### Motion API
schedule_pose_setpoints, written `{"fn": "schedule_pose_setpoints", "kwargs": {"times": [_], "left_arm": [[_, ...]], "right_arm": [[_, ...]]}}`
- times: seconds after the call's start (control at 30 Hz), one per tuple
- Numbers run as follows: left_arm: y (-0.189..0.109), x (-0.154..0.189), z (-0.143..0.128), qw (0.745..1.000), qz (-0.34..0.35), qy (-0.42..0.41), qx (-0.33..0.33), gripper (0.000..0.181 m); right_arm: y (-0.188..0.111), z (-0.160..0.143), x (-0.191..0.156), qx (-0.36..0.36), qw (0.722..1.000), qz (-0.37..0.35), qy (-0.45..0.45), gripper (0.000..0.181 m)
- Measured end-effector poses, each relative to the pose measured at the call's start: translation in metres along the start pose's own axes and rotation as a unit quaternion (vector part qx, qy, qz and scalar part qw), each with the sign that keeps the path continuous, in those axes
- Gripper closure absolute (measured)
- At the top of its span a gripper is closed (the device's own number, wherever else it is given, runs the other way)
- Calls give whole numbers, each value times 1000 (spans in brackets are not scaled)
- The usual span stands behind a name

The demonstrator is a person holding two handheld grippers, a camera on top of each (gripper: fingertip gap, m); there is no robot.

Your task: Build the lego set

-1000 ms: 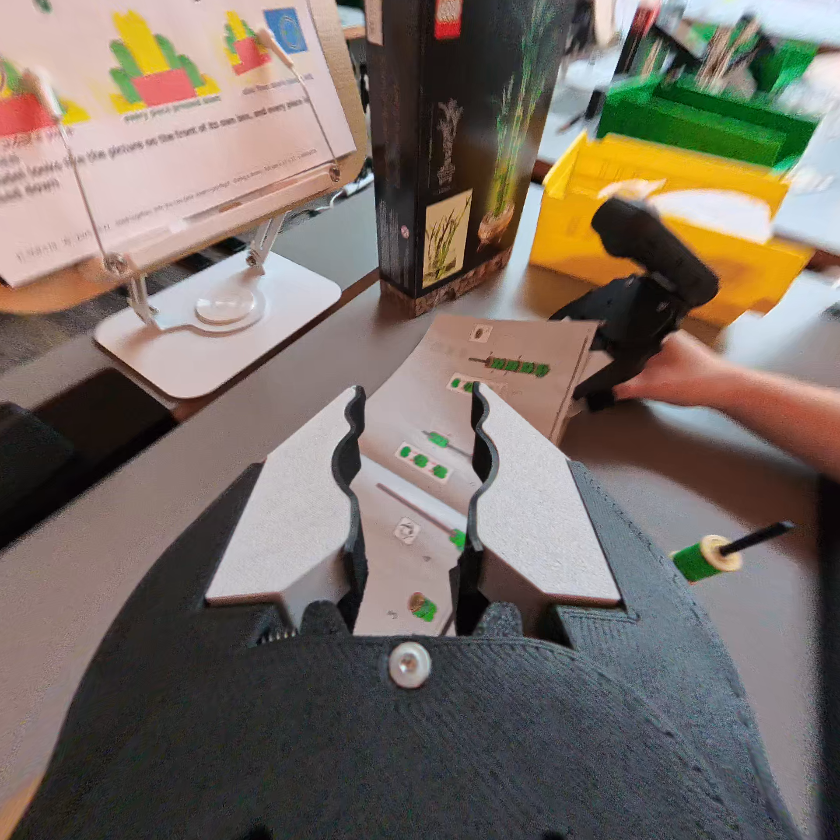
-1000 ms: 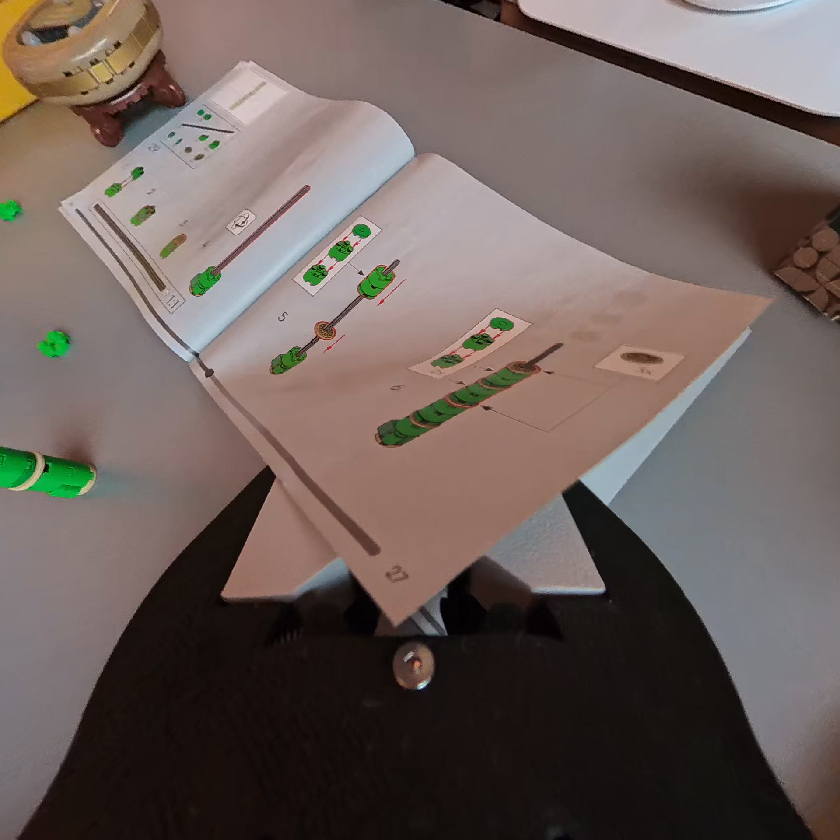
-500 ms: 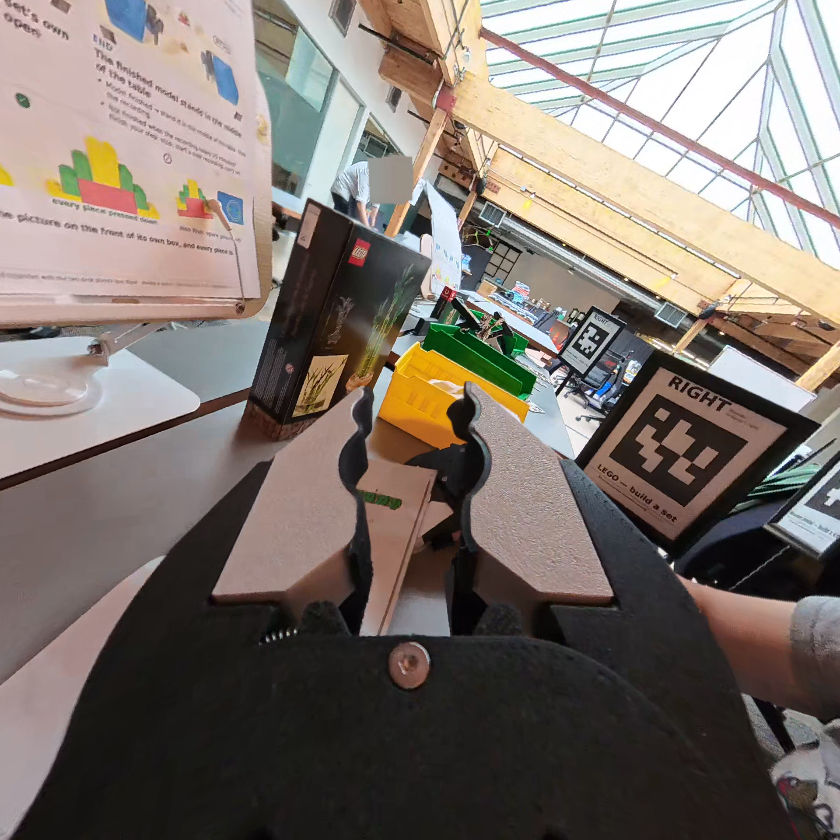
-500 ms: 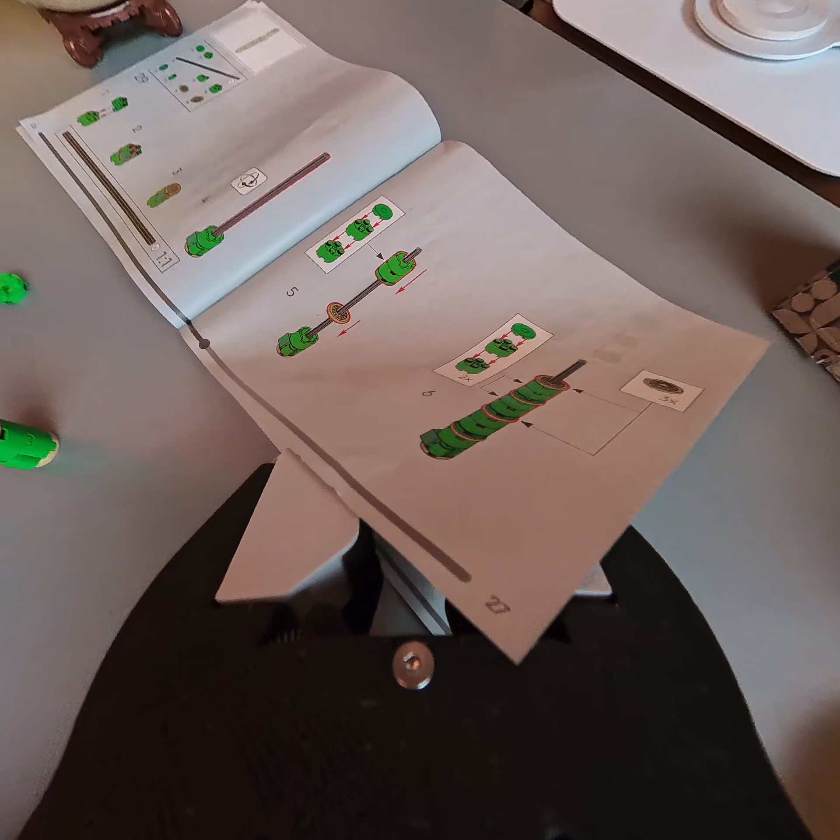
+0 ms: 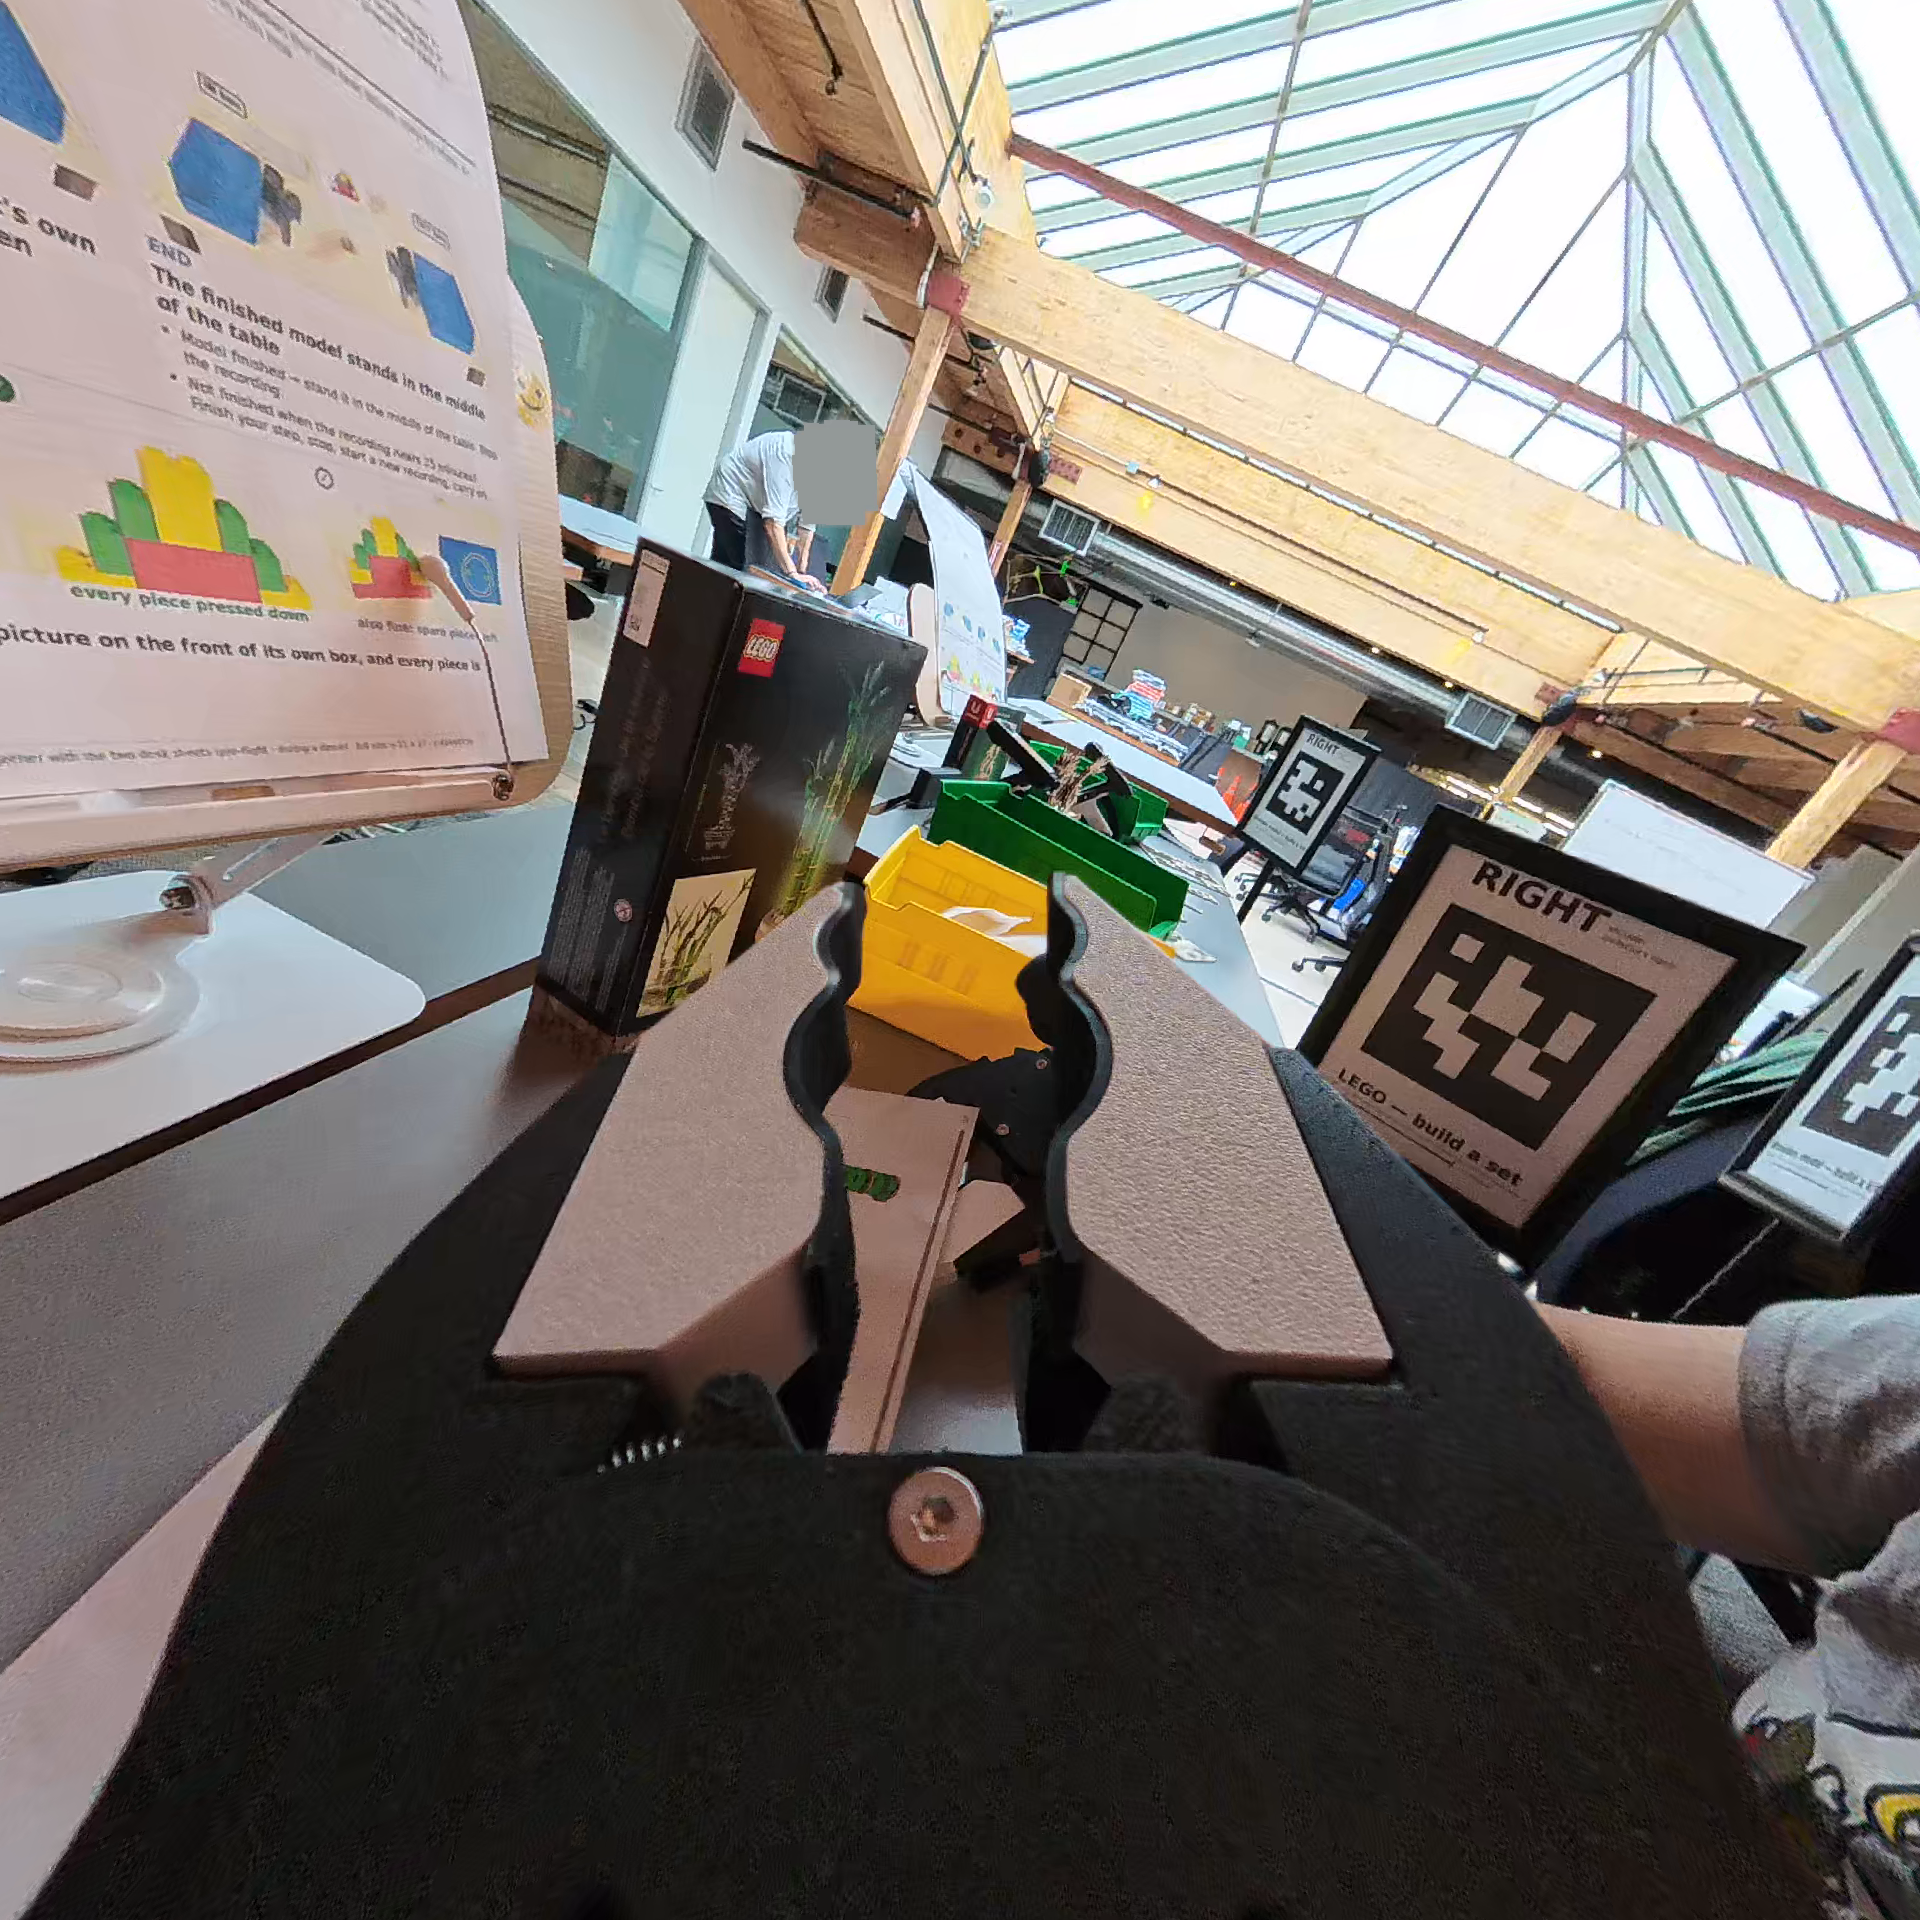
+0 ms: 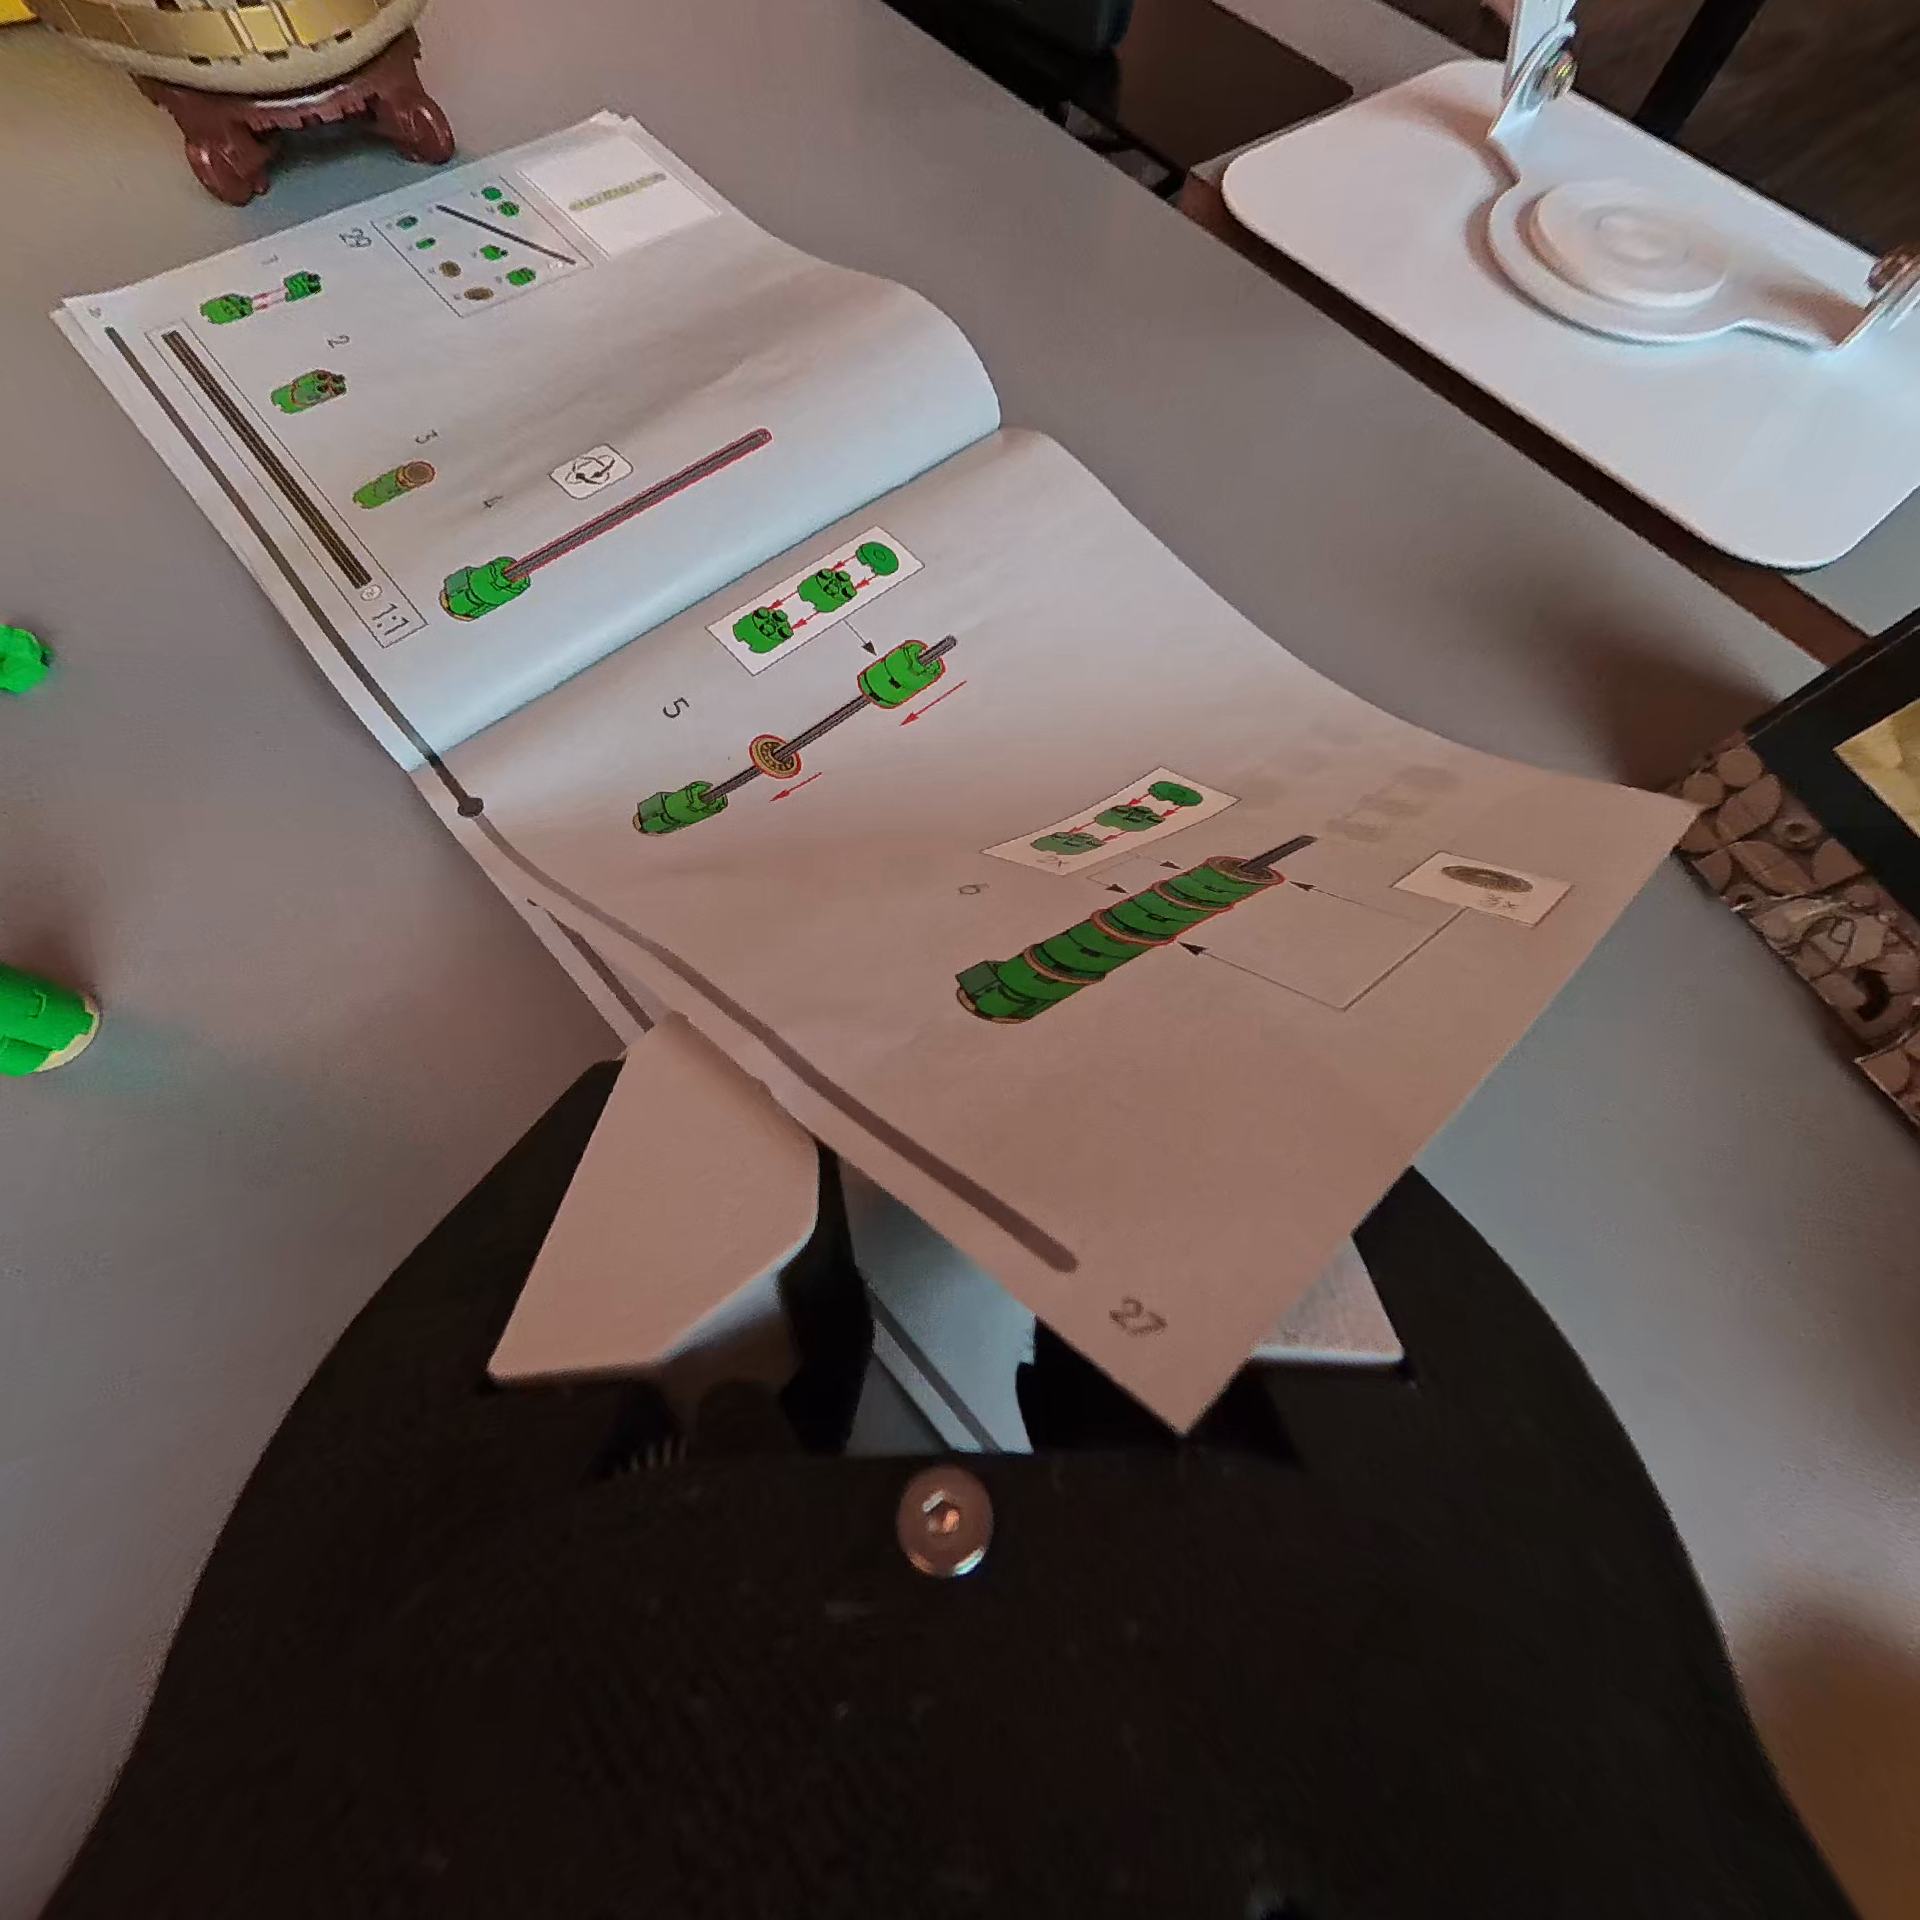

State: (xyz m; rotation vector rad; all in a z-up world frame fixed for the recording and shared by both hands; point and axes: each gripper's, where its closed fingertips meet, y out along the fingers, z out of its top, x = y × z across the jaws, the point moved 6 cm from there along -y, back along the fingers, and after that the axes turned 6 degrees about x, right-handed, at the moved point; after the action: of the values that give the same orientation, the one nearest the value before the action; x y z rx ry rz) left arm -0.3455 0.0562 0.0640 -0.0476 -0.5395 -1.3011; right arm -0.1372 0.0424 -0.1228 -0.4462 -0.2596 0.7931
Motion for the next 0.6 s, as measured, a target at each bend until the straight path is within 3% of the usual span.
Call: {"fn": "schedule_pose_setpoints", "kwargs": {"times": [0.03,0.6], "left_arm": [[-1,1,2,1000,-4,-3,4,148],[0,11,7,1000,-11,17,-8,149]], "right_arm": [[0,1,0,4,1000,-2,-2,144],[0,2,1,12,1000,-7,-8,144]]}}
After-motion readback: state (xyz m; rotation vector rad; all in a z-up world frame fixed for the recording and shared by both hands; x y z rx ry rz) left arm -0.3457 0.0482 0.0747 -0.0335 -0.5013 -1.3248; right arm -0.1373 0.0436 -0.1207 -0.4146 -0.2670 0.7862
